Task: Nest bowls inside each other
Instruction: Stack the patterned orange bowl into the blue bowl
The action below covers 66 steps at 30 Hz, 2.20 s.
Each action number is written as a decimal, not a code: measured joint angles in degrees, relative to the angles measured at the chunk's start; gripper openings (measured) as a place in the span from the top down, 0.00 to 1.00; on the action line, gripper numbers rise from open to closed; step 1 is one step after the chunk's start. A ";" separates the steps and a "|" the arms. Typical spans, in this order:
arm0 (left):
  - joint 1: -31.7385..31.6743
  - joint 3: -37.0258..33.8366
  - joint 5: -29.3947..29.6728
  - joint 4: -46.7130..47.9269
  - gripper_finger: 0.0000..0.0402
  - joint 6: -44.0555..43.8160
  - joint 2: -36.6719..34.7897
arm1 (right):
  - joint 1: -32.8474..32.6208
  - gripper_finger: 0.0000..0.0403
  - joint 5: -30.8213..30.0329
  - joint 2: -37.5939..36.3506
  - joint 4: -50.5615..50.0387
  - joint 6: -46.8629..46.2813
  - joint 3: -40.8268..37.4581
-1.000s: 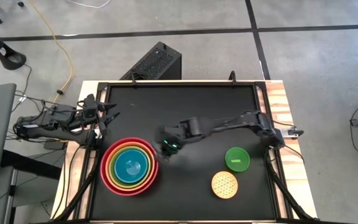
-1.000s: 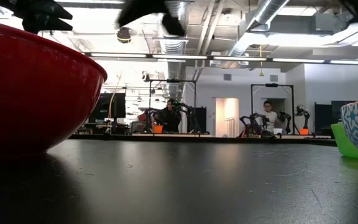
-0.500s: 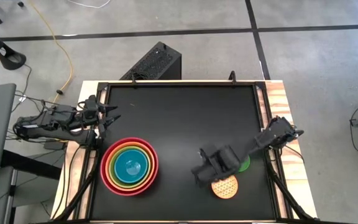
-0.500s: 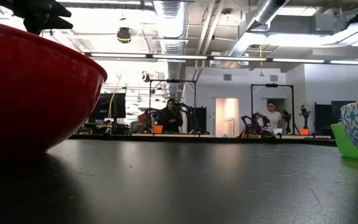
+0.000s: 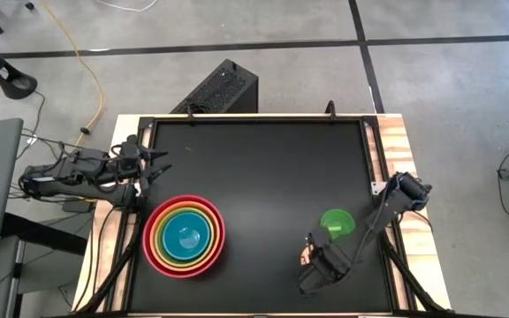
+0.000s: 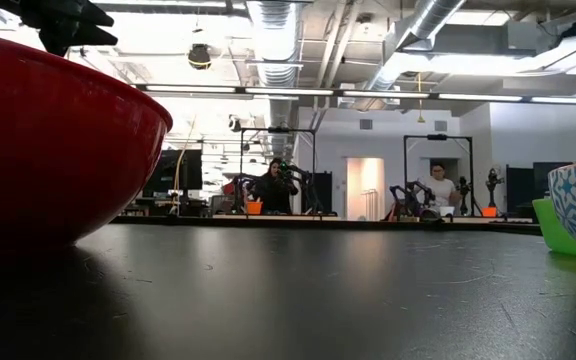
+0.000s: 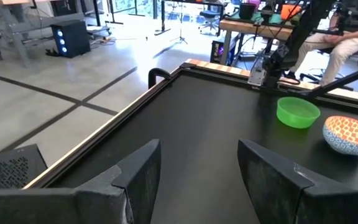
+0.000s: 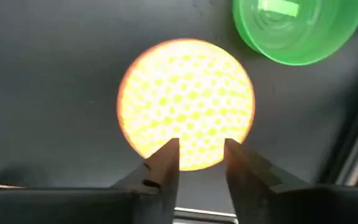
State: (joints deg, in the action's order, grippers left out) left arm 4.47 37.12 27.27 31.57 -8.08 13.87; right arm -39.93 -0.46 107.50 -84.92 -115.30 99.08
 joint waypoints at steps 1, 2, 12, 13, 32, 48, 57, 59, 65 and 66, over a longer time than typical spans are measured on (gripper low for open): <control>0.00 -0.01 0.01 0.00 0.50 0.00 0.00 | -0.51 0.61 1.05 -0.55 1.14 -0.29 -1.27; 0.00 -0.02 0.02 0.00 0.50 -0.02 0.00 | -0.89 0.60 1.63 -1.24 2.62 -1.16 -2.64; 0.00 0.00 0.49 0.00 0.50 -0.69 0.00 | -2.40 0.59 0.56 -13.26 19.31 -7.34 -25.75; 0.00 0.00 0.59 -0.02 0.50 -0.90 0.00 | -2.40 0.59 0.56 -13.96 21.12 -7.54 -27.82; 0.00 -0.02 5.09 0.00 0.50 -3.17 0.00 | -1.89 0.84 0.37 -15.68 34.92 -5.70 -42.79; 0.00 0.00 5.55 0.15 0.50 -2.27 0.00 | 8.72 0.98 -9.85 -27.78 34.89 14.35 -28.51; -0.02 -0.02 4.55 3.13 0.50 -3.11 0.02 | 27.00 0.99 -10.49 -4.07 40.76 53.29 2.79; -0.02 -0.02 4.55 3.17 0.50 -3.35 0.02 | 28.96 0.99 -8.67 2.98 42.53 59.54 11.64; -0.02 -0.02 2.81 3.30 0.50 -4.48 0.00 | 30.79 0.99 -0.05 20.92 41.42 68.34 32.57; -0.02 0.00 2.29 3.32 0.50 -4.50 0.00 | 31.03 0.99 1.09 23.27 41.48 69.01 35.31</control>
State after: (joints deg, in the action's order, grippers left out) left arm 4.45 37.12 29.56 34.90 -12.58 13.87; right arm -8.89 0.63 130.76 -43.44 -46.29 134.39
